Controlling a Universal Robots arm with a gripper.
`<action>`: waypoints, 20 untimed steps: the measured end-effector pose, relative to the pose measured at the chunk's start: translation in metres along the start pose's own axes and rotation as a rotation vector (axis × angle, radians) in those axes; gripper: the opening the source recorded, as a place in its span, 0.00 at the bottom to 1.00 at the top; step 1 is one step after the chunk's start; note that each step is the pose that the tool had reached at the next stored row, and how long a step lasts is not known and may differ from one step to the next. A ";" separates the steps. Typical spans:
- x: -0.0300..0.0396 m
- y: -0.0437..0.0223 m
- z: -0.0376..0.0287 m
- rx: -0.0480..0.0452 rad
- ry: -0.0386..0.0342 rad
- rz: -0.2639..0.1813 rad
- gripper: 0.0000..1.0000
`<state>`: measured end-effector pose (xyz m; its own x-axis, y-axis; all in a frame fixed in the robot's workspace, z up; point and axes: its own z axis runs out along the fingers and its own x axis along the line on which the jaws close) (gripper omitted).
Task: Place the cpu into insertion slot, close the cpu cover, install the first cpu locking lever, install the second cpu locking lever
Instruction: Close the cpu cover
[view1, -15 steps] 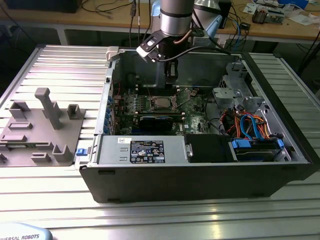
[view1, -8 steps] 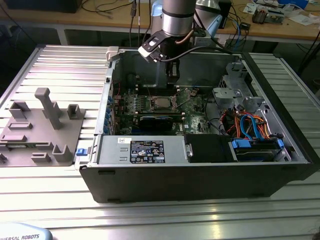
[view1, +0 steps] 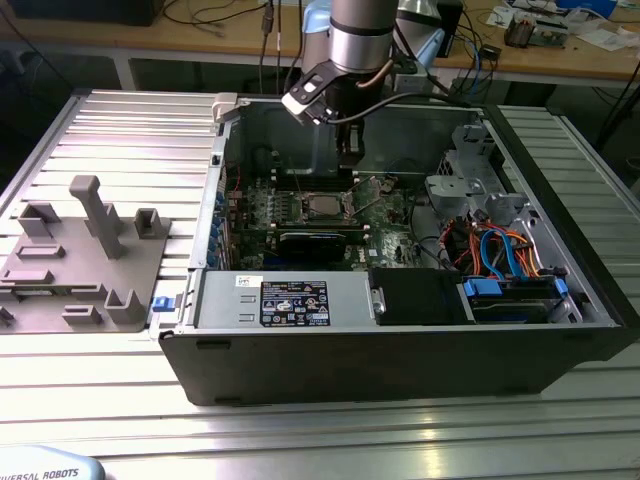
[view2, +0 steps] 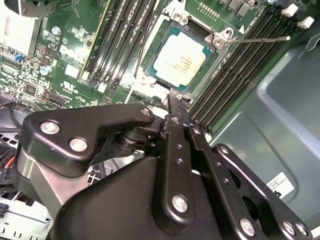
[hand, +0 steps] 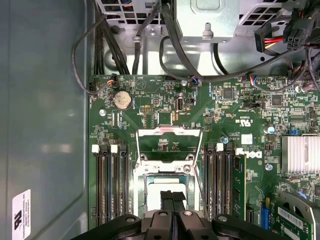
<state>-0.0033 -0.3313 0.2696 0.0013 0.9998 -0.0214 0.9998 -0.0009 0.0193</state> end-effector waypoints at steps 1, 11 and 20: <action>0.0000 0.0006 0.0000 0.0000 0.0000 0.000 0.11; 0.0000 0.0083 0.0003 0.0000 -0.0001 0.000 0.11; 0.0000 0.0137 0.0006 0.0000 0.0000 0.000 0.11</action>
<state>0.0104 -0.3313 0.2692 0.0012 0.9998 -0.0214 0.9998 -0.0008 0.0193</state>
